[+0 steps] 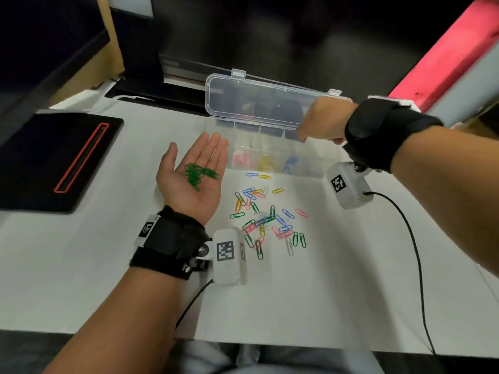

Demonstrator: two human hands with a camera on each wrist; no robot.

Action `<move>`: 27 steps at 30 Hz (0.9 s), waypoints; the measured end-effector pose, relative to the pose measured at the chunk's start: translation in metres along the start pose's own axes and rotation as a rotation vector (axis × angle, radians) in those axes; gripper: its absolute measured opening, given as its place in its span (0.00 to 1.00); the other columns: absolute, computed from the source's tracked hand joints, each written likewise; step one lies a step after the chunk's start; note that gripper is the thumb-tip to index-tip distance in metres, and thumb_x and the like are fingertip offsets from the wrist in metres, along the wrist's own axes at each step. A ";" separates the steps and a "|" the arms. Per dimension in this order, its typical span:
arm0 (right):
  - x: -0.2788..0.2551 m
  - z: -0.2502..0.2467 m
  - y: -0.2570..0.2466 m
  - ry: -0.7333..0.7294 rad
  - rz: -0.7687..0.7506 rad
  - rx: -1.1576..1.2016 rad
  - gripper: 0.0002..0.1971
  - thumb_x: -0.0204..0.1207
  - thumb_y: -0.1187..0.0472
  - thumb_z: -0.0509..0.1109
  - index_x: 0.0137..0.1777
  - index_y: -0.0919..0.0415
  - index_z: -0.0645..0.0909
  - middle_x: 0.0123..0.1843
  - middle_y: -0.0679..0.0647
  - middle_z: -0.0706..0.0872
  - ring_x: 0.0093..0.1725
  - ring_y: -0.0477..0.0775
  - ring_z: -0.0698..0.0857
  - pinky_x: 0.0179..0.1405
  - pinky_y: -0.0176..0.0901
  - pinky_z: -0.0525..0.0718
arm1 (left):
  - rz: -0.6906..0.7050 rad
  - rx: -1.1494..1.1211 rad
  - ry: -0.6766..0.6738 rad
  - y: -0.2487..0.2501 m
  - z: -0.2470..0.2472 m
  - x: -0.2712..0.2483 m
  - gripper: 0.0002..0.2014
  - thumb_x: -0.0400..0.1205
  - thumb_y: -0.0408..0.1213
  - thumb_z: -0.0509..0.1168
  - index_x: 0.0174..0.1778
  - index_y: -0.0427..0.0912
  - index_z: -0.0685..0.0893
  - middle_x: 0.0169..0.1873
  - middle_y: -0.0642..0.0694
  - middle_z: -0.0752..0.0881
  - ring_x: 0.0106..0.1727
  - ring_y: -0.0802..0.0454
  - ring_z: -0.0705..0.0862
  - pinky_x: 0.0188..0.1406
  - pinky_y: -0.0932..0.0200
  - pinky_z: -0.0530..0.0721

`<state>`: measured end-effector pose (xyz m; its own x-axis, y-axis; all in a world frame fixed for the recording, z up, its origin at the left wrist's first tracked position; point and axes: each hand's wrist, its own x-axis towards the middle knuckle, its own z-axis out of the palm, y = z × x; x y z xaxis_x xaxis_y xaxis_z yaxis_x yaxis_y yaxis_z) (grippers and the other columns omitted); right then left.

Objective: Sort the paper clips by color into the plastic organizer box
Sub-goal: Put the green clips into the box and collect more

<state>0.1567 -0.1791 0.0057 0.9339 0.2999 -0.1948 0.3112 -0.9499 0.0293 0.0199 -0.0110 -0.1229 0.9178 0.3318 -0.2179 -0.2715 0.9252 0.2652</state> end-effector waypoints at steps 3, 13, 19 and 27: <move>0.003 0.008 -0.005 -0.040 0.002 -0.062 0.13 0.72 0.55 0.77 0.44 0.65 0.82 0.40 0.56 0.80 0.28 0.54 0.74 0.21 0.39 0.70 | 0.009 -0.011 0.003 0.001 -0.001 -0.001 0.27 0.85 0.48 0.58 0.68 0.27 0.79 0.62 0.29 0.85 0.64 0.35 0.85 0.71 0.46 0.78; 0.019 0.022 -0.011 -0.064 -0.023 0.279 0.20 0.83 0.45 0.60 0.44 0.62 0.82 0.40 0.57 0.88 0.36 0.55 0.83 0.34 0.40 0.80 | 0.000 -0.021 -0.009 0.003 0.000 -0.001 0.28 0.85 0.49 0.58 0.70 0.27 0.77 0.63 0.30 0.84 0.64 0.36 0.85 0.71 0.46 0.78; 0.004 0.016 -0.030 0.196 -0.157 0.058 0.24 0.84 0.46 0.58 0.43 0.67 0.83 0.46 0.64 0.87 0.43 0.63 0.80 0.41 0.45 0.75 | -0.061 -0.001 -0.061 0.002 0.005 -0.002 0.30 0.85 0.53 0.57 0.71 0.28 0.77 0.65 0.31 0.83 0.67 0.36 0.83 0.73 0.46 0.77; -0.064 0.055 -0.110 0.021 -0.465 0.185 0.12 0.73 0.49 0.74 0.54 0.52 0.86 0.47 0.51 0.87 0.48 0.52 0.84 0.47 0.42 0.82 | -0.097 0.034 -0.093 -0.002 0.001 0.000 0.33 0.86 0.58 0.51 0.70 0.31 0.79 0.65 0.35 0.85 0.66 0.40 0.84 0.76 0.44 0.71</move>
<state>0.0528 -0.0986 -0.0390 0.7078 0.6951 -0.1259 0.6607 -0.7144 -0.2304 0.0203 -0.0130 -0.1227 0.9626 0.2209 -0.1569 -0.1713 0.9448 0.2793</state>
